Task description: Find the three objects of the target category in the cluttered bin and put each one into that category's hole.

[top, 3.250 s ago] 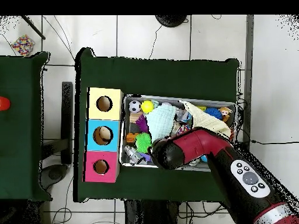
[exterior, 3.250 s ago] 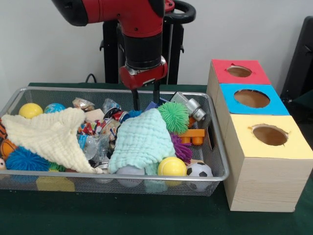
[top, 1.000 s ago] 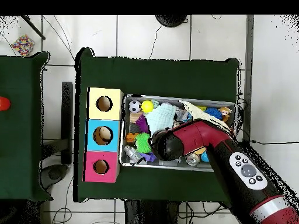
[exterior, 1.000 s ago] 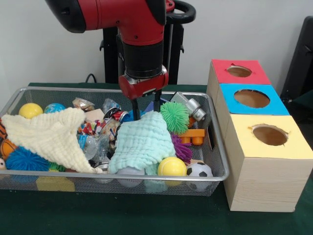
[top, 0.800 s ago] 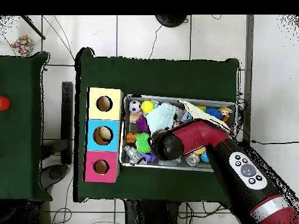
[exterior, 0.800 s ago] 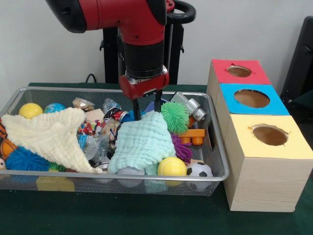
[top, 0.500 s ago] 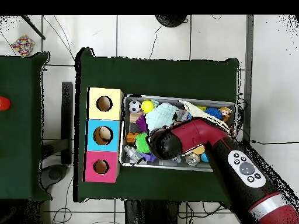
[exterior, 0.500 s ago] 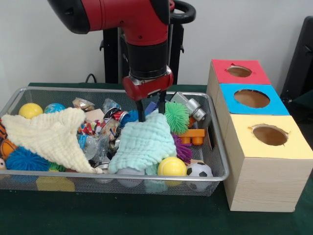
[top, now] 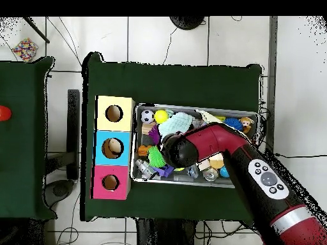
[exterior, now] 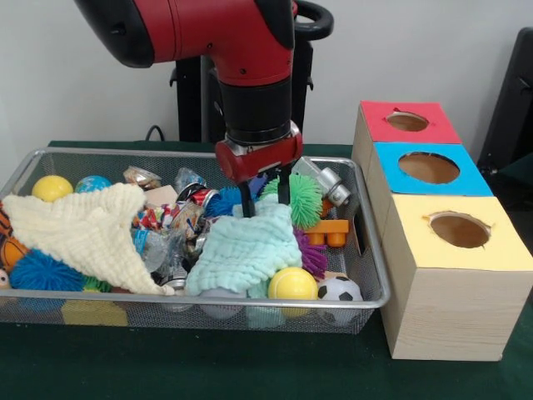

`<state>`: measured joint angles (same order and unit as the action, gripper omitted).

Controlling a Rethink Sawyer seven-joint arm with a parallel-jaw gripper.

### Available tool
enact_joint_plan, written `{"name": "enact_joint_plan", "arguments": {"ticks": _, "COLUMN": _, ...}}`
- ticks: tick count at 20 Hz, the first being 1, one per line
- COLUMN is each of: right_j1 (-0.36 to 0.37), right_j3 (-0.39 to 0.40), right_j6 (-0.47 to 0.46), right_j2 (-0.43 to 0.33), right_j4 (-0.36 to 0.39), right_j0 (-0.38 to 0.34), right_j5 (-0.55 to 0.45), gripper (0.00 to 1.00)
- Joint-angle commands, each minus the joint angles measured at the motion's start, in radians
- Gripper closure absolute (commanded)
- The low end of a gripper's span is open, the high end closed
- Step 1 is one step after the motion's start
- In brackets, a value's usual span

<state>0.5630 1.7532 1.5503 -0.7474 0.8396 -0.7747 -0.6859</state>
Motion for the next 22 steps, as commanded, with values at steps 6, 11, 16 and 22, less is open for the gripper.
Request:
{"name": "enact_joint_plan", "arguments": {"ticks": 6, "right_j1": -0.107, "right_j3": -0.194, "right_j6": -0.384, "right_j2": -0.058, "right_j4": 0.019, "right_j0": -0.03, "right_j5": -0.1, "gripper": 0.0}}
{"name": "enact_joint_plan", "arguments": {"ticks": 11, "right_j1": -0.131, "right_j3": -0.238, "right_j6": -0.421, "right_j2": -0.065, "right_j4": 0.021, "right_j0": -0.026, "right_j5": -0.125, "gripper": 0.0}}
{"name": "enact_joint_plan", "arguments": {"ticks": 16, "right_j1": -0.133, "right_j3": -0.254, "right_j6": -0.431, "right_j2": -0.063, "right_j4": 0.034, "right_j0": -0.027, "right_j5": -0.129, "gripper": 0.0}}
{"name": "enact_joint_plan", "arguments": {"ticks": 22, "right_j1": -0.13, "right_j3": -0.255, "right_j6": -0.411, "right_j2": -0.035, "right_j4": 0.018, "right_j0": -0.011, "right_j5": -0.166, "gripper": 0.0}}
